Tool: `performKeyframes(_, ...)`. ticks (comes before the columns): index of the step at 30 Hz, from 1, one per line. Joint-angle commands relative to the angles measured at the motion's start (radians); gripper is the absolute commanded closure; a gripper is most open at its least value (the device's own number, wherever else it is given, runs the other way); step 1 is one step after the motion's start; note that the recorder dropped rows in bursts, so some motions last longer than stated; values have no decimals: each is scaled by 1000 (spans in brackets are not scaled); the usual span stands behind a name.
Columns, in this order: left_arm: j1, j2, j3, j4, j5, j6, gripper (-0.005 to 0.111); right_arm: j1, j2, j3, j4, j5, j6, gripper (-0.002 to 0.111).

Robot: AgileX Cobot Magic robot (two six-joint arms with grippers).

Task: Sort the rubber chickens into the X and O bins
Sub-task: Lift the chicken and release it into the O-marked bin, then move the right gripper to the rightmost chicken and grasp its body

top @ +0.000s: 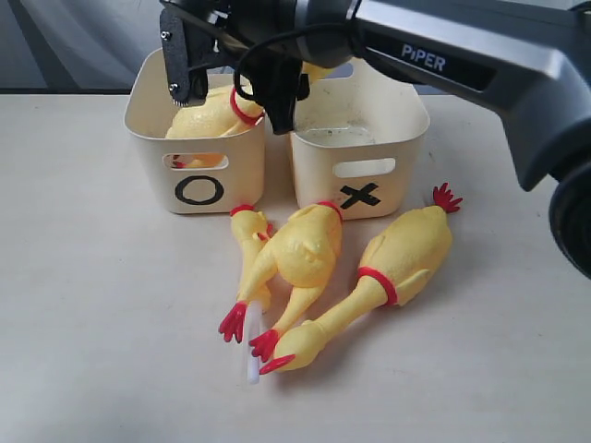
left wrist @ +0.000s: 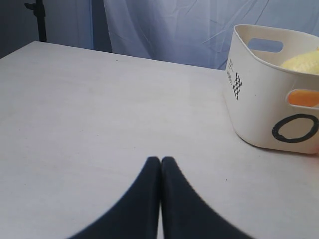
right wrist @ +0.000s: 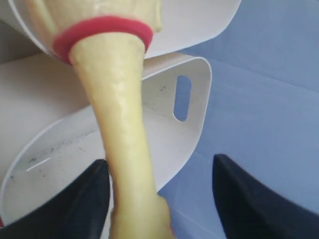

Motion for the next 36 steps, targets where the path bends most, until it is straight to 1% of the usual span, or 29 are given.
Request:
performKeyframes(1, -2, 4, -8, 2, -8, -1, 107, 25, -52, 0, -128, 13, 70, 50)
performKeyframes(5, -2, 4, -8, 2, -8, -1, 107, 36, -138, 0, -165, 82, 267, 50)
performKeyframes(8, -2, 4, -8, 2, -8, -1, 107, 33, -195, 0, -146, 82, 379, 50)
performKeyframes(11, -2, 4, -8, 2, -8, -1, 107, 18, -259, 5, -13, 82, 536, 50)
performKeyframes(15, -2, 4, -8, 2, -8, -1, 107, -25, -324, 32, 200, 82, 549, 50)
performKeyframes(17, -2, 4, -8, 2, -8, -1, 107, -48, -355, 83, 286, 82, 549, 50)
performKeyframes(21, -2, 4, -8, 2, -8, -1, 107, -83, -410, 271, 387, 82, 528, 50)
performKeyframes(23, -2, 4, -8, 2, -8, -1, 107, -99, -435, 416, 410, 82, 464, 50)
performKeyframes(28, -2, 4, -8, 2, -8, -1, 107, -112, -449, 760, 342, 82, 364, 50)
performKeyframes(31, -2, 4, -8, 2, -8, -1, 107, -116, -449, 907, 298, 72, 362, 50)
performKeyframes(34, -2, 4, -8, 2, -8, -1, 107, -116, -449, 1023, 256, -101, 359, 50)
performKeyframes(36, -2, 4, -8, 2, -8, -1, 107, -116, -453, 1084, 236, -248, 326, 50)
